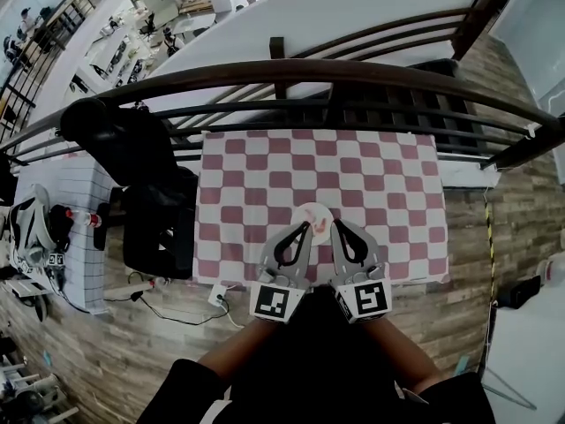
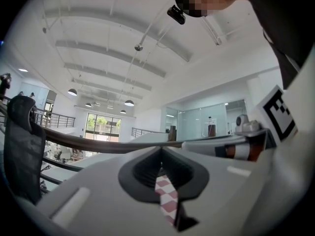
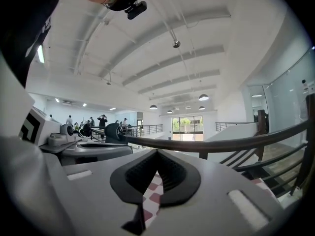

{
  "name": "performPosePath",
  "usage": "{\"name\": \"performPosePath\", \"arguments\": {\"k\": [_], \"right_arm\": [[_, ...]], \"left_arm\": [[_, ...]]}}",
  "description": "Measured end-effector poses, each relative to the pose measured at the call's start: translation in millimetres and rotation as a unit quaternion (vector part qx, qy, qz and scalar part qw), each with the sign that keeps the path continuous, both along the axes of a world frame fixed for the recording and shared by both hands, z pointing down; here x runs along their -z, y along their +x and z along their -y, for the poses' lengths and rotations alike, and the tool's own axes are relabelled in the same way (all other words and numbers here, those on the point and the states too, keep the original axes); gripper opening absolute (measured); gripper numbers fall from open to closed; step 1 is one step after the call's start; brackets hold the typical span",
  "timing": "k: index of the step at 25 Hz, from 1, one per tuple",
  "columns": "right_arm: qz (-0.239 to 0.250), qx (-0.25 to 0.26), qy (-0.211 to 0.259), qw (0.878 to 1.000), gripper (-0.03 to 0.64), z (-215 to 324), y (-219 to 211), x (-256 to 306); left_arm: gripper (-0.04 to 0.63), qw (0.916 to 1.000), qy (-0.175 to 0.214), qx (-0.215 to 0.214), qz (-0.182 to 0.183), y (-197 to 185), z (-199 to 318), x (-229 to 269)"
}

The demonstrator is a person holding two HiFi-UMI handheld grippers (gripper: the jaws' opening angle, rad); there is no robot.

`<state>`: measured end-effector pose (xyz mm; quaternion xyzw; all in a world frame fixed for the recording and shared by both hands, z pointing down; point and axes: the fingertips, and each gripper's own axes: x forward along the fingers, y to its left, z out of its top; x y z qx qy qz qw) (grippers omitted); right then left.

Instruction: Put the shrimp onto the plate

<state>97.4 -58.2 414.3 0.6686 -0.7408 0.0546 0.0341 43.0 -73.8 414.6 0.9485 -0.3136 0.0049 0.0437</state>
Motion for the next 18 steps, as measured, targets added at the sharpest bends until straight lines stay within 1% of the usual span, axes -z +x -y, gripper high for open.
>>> {"name": "performPosePath", "arguments": {"k": [7, 18], "right_arm": [[-0.037, 0.001, 0.013, 0.999, -0.003, -6.0, -20.9, 4.0], [-0.043, 0.006, 0.012, 0.999, -0.003, -1.1, -46.0, 2.0]], "left_arm": [[0.008, 1.0000, -0.002, -0.005, -0.002, -16.7, -5.0, -0.7], [0.008, 1.0000, -0.003, 0.004, -0.008, -43.3, -0.1, -0.9]]}}
